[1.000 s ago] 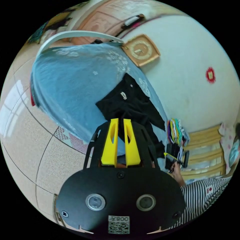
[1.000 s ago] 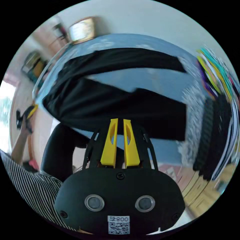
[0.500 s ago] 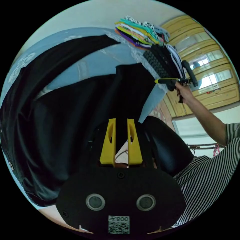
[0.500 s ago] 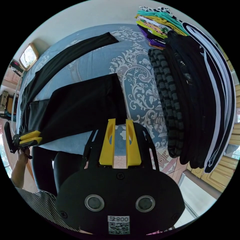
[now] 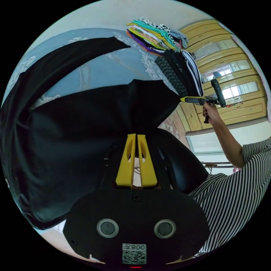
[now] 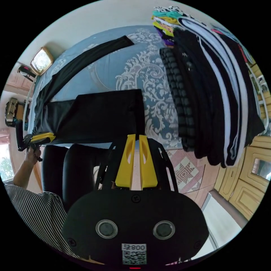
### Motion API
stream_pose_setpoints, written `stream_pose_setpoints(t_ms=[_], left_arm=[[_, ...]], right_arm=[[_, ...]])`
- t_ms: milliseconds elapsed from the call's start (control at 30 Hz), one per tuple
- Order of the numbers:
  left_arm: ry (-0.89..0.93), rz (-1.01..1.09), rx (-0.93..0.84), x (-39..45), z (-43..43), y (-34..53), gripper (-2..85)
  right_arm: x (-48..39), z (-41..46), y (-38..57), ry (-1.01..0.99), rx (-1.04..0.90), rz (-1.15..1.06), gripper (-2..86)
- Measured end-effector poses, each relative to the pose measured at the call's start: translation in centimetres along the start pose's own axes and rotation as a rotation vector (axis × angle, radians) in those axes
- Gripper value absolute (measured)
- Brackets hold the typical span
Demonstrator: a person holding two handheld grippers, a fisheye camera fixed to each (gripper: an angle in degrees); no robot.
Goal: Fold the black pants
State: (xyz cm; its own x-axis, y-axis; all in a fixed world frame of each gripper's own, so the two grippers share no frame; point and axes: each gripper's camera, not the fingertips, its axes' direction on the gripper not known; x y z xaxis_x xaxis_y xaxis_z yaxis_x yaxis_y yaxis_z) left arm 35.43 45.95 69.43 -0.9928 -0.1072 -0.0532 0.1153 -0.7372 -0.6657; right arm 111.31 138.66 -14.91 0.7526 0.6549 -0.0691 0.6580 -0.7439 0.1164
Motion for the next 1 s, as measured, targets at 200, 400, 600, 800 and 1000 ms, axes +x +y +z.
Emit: stream_pose_setpoints(t_ms=[200,400,600,800,1000], left_arm=[[0.003,0.003,-0.055,-0.1,4.7,-3.3,2.7],[0.006,0.014,0.045,-0.8,4.7,-6.1,4.3],[-0.079,-0.013,0.091,-3.7,5.2,-11.0,6.3],[-0.235,-0.005,0.021,-6.3,7.8,-16.6,5.4],[-0.332,0.008,-0.052,-7.2,10.7,-19.1,1.1]], right_arm=[[2.0,7.4,2.3,-0.029,-0.081,0.052,9.0],[3.5,10.3,4.0,-0.003,0.001,0.103,7.2],[2.3,13.6,0.3,-0.071,0.131,0.052,4.6],[0.4,21.3,-3.4,-0.001,0.060,0.049,4.3],[-1.0,25.8,-2.8,-0.027,0.068,0.022,1.7]])
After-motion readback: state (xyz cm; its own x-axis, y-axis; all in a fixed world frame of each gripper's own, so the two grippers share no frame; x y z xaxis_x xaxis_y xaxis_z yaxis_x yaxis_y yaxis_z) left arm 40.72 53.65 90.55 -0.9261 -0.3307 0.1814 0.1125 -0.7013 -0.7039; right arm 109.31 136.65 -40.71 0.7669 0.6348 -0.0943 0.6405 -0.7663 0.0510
